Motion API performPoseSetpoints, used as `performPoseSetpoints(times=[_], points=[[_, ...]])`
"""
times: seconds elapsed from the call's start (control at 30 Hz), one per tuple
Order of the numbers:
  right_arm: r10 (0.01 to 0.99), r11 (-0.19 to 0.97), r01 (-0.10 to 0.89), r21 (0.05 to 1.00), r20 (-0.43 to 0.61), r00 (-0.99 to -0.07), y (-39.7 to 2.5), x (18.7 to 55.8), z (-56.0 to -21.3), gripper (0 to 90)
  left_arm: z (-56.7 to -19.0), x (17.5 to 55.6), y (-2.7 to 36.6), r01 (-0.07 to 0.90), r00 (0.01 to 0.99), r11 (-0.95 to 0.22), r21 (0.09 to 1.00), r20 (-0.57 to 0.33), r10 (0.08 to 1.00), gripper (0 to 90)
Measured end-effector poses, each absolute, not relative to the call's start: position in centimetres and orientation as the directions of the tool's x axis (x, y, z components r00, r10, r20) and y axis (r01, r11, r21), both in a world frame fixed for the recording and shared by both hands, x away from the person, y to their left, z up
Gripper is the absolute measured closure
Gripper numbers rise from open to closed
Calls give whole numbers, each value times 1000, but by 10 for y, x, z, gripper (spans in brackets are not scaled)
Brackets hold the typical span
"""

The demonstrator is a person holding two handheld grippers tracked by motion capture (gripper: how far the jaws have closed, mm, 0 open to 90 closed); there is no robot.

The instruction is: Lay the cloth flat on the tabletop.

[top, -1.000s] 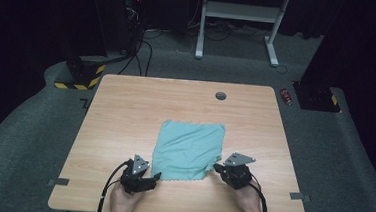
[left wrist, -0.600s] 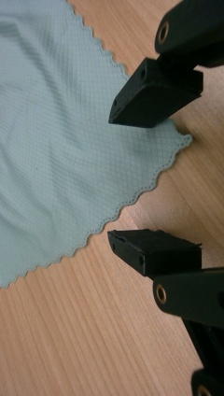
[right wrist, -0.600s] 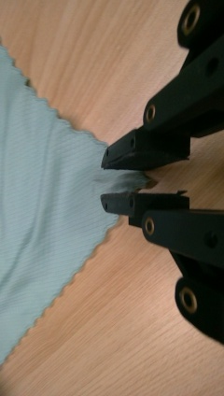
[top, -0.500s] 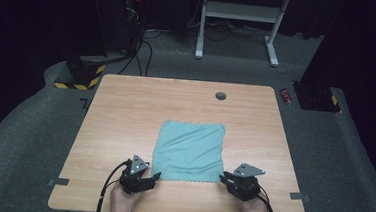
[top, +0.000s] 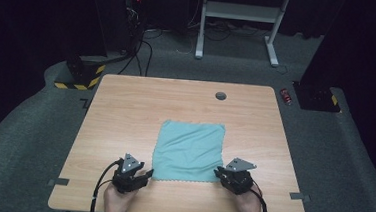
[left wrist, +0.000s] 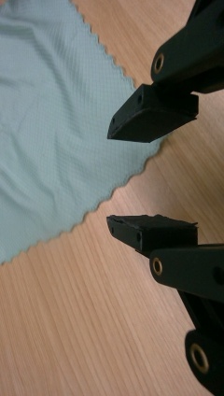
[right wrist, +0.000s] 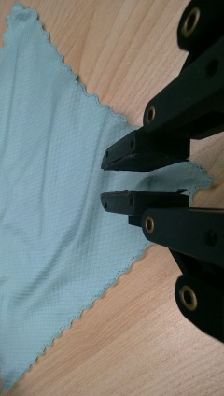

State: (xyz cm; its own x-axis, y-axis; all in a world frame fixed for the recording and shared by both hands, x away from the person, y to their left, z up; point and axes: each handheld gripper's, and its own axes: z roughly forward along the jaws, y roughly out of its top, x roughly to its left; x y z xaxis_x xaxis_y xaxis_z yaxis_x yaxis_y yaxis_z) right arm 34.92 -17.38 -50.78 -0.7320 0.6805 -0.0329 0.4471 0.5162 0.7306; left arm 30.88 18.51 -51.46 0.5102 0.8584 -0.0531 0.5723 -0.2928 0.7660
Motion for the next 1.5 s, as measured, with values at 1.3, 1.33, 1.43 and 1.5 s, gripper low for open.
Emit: performPoseSetpoints(times=[1.3,1.33,1.43,1.5], points=[[664,554,443,705,-53,-746,-190,333,-512,810,-516,299,160,529,704,-462,712,-64,708,900],[666,542,442,714,-44,-745,-191,333,-512,802,-516,298,161,521,694,-449,726,-54,718,899],[666,522,439,731,-28,-746,-189,333,-511,790,-516,302,162,529,666,-415,741,-59,743,767],[658,524,433,733,-26,-752,-184,333,-511,781,-517,305,162,536,649,-399,744,-61,758,689]])
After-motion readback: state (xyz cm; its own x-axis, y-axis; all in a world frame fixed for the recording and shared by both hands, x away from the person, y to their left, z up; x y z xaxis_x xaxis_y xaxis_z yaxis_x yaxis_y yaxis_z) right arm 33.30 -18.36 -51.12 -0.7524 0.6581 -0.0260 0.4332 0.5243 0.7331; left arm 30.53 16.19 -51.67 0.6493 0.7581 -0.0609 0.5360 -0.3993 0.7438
